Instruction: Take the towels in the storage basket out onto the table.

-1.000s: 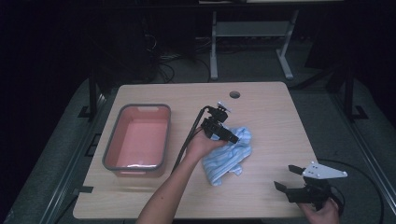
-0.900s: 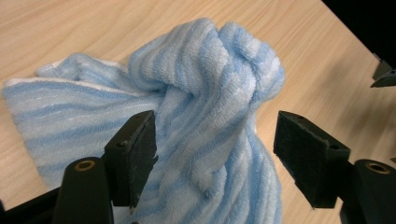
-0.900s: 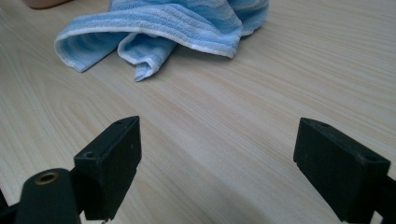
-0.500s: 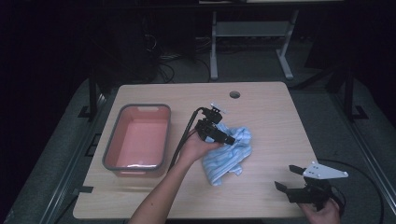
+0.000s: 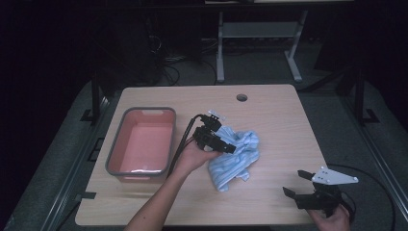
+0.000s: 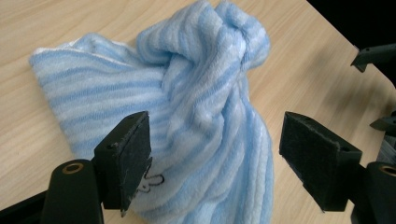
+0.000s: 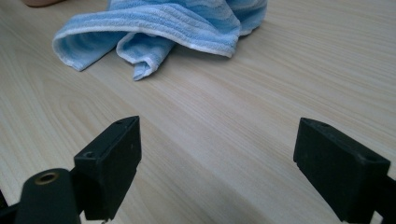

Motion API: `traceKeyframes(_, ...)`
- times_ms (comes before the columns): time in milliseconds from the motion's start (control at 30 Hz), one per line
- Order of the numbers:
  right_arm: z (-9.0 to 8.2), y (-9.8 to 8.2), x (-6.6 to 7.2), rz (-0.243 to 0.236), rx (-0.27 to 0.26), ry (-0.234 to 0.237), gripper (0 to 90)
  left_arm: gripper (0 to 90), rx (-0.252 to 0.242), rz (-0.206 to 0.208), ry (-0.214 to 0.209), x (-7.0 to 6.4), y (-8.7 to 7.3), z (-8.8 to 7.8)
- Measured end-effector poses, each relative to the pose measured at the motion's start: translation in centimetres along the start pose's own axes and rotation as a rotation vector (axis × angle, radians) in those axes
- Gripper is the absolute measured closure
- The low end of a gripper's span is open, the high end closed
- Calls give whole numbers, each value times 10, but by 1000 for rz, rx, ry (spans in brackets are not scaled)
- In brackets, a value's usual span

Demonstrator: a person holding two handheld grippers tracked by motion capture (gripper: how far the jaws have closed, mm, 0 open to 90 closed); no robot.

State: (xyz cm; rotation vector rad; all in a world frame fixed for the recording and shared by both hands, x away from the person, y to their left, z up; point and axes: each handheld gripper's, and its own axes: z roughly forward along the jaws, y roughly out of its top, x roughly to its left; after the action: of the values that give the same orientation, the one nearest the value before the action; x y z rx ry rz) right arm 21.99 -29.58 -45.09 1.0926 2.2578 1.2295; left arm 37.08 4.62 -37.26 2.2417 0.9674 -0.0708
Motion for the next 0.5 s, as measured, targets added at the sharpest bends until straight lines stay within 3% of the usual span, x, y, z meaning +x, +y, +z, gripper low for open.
traceKeyframes(500,1,0,1,2,7,-2,146,249,8,11,8,7,-22,-12)
